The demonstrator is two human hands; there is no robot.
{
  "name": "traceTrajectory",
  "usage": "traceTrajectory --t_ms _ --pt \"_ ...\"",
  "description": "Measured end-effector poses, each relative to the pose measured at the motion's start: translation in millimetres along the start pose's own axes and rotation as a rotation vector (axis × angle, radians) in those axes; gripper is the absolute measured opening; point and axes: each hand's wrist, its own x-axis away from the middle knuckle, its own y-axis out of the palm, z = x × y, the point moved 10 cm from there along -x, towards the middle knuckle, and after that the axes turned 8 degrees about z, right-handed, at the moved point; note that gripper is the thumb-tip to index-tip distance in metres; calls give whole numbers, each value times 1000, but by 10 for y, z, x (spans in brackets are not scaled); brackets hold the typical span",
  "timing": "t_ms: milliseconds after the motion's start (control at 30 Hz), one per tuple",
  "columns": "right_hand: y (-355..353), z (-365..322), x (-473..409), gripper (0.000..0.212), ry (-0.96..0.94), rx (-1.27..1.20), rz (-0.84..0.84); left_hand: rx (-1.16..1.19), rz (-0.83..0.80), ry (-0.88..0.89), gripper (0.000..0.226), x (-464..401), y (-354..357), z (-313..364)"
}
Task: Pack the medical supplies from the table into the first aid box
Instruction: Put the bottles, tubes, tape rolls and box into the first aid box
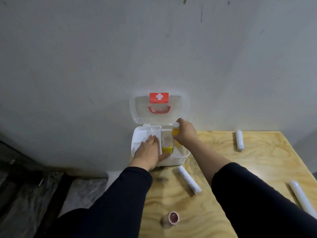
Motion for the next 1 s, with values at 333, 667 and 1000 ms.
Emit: traceTrajectory --t_ms 333,667,1000 --pt "-155 102 -23 39 56 -152 53 -20 6 27 92 -30 53 -32" --pt "-235 1224 234 36 274 -17 47 -14 9 10 91 -29 79 -72" --pt "-142 1622 408 32 340 -41 141 -10 0 7 92 -19 51 -46"
